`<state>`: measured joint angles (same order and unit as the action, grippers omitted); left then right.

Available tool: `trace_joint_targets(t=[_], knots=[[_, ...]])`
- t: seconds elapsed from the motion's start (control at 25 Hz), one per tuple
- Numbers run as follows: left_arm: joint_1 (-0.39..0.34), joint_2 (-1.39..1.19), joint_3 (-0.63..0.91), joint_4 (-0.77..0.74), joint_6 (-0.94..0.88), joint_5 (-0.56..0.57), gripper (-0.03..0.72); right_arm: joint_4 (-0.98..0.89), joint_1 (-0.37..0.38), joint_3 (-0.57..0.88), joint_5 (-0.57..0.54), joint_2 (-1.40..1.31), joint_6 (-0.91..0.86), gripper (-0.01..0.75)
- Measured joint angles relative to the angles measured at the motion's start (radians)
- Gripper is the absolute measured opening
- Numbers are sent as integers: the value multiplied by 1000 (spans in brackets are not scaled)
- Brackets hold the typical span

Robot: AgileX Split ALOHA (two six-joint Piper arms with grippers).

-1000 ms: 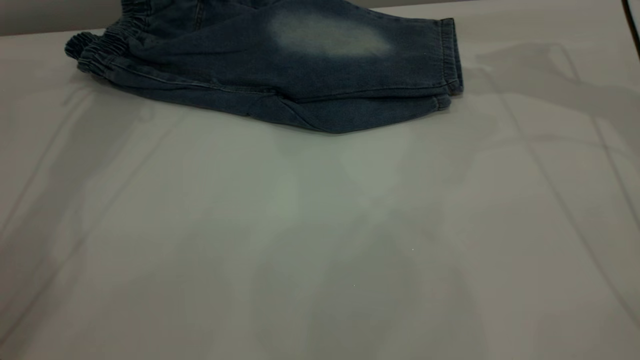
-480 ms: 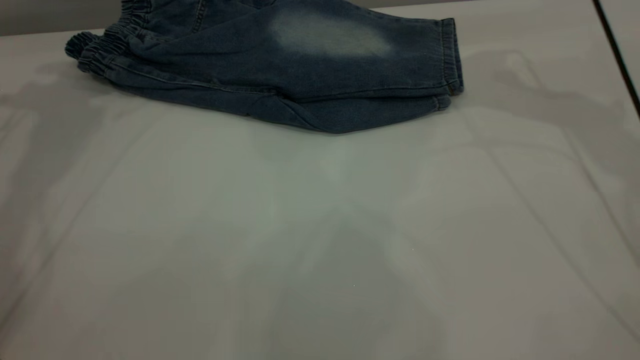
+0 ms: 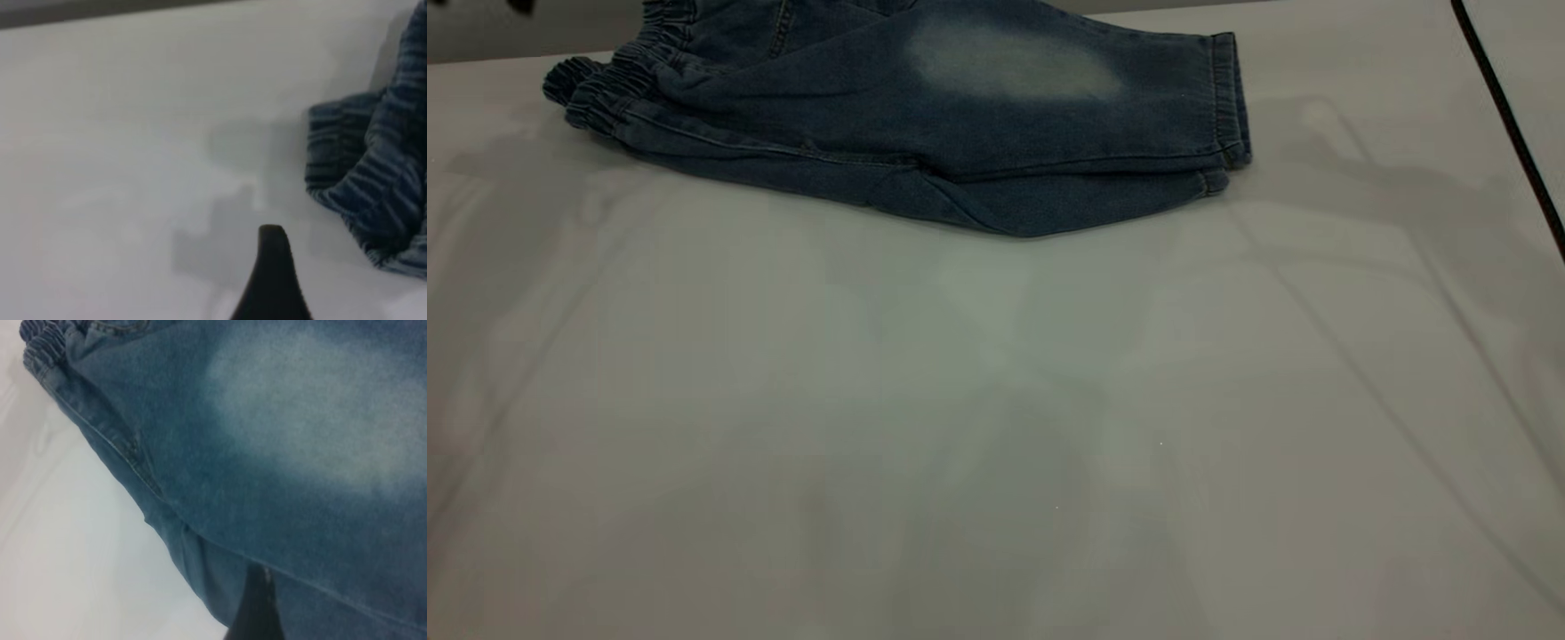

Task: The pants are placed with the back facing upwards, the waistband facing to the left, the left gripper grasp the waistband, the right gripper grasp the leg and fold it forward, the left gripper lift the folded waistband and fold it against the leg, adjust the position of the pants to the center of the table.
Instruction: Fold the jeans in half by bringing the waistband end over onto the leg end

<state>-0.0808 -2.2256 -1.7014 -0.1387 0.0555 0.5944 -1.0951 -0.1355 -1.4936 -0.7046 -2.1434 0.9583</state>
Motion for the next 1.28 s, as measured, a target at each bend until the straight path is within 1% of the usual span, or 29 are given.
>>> trace_joint_targets(t=[0.2, 0.36, 0.6, 0.76, 0.96, 1.28], knots=[[-2, -75, 0, 20, 88, -62, 507, 0, -5, 0, -16, 0, -3, 508], [-2, -126, 0, 20, 100, -123, 507, 0, -6, 0, -19, 0, -9, 508], [-3, -170, 0, 107, 154, -175, 507, 0, -6, 0, -19, 0, -12, 508], [-3, -170, 0, 207, 230, -178, 507, 0, -6, 0, -19, 0, -13, 508], [-5, -170, -9, 292, 307, -179, 507, 0, -6, 0, -19, 0, -14, 508], [-7, -173, -78, 298, 308, -181, 507, 0, -6, 0, -19, 0, -32, 508]])
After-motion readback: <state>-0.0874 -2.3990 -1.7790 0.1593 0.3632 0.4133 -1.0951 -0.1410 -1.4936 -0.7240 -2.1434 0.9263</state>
